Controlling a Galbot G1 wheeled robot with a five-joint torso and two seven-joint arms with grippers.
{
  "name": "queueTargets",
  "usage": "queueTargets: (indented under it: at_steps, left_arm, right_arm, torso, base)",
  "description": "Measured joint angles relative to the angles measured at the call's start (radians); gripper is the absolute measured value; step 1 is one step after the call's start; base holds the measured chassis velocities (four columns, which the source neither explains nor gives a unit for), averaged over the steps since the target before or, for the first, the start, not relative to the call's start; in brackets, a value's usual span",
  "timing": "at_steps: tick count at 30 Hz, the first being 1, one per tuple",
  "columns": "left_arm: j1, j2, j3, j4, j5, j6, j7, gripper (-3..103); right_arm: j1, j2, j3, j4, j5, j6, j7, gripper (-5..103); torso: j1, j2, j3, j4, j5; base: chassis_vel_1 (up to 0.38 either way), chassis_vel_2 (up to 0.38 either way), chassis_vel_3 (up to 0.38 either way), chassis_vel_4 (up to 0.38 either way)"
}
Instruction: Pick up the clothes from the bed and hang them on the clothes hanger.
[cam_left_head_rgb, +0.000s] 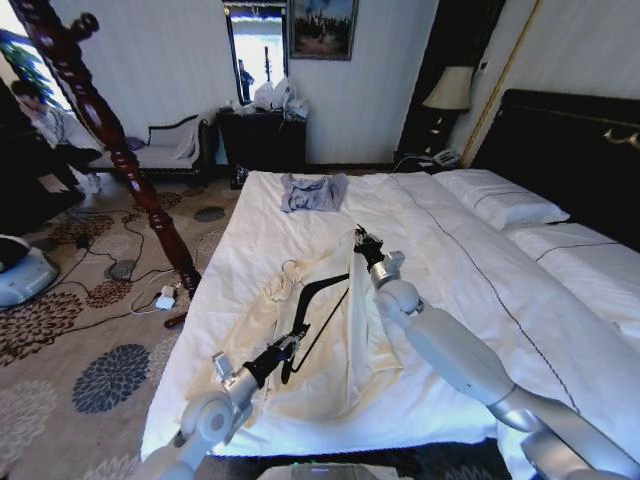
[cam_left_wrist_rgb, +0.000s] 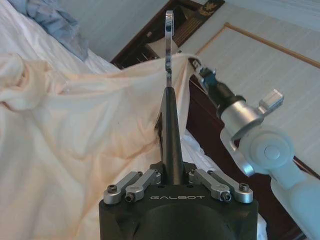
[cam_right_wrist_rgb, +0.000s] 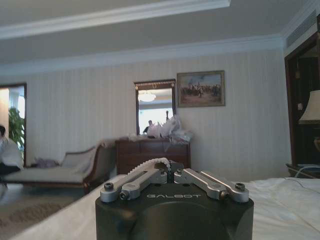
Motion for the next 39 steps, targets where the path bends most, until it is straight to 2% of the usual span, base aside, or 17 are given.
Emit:
queueTargets:
  at_steps: [10, 16, 18, 23, 27, 39]
  left_arm:
    - [-0.020, -0.008, 0.022, 0.007, 0.007, -0.002, 0.002, 18]
    - [-0.035, -0.014, 0.046, -0.017, 0.008, 0.000, 0.017, 18]
    - [-0.052, -0.026, 0.059, -0.017, 0.009, 0.001, 0.022, 18]
    - [-0.071, -0.046, 0.089, -0.015, 0.013, 0.006, 0.031, 18]
    - [-0.066, -0.039, 0.104, -0.018, 0.036, 0.006, 0.045, 18]
    - [-0.046, -0.018, 0.065, 0.011, 0.039, 0.000, 0.045, 18]
  right_arm:
    - [0.005, -0.010, 0.011, 0.075, 0.089, 0.059, -0.036, 1]
    - [-0.011, -0.022, 0.005, 0.084, 0.121, 0.095, -0.092, 1]
    - [-0.019, -0.028, 0.012, 0.094, 0.171, 0.105, -0.109, 1]
    - [-0.022, -0.038, 0.025, 0.093, 0.220, 0.138, -0.156, 1]
    - [-0.023, -0.048, 0.045, 0.053, 0.223, 0.171, -0.208, 1]
    - [-0.036, -0.069, 0.121, 0.048, 0.245, 0.176, -0.250, 1]
  torso:
    - [0.000, 0.000, 0.000, 0.0002, -0.0002]
    - [0.000, 0.000, 0.000, 0.0000, 0.0000]
    - [0.000, 0.000, 0.000, 0.0001, -0.0001]
    - [0.000, 0.000, 0.000, 0.0000, 0.0000]
    - [0.000, 0.000, 0.000, 0.0000, 0.0000]
    - [0.000, 0.000, 0.000, 0.0001, -0.0001]
  base:
    - [0.000, 0.000, 0.000, 0.000]
    - [0.000, 0.000, 0.000, 0.000]
    - [0.000, 0.000, 0.000, 0.000]
    - [0.000, 0.000, 0.000, 0.000]
    - [0.000, 0.000, 0.000, 0.000]
    - [0.000, 0.000, 0.000, 0.000]
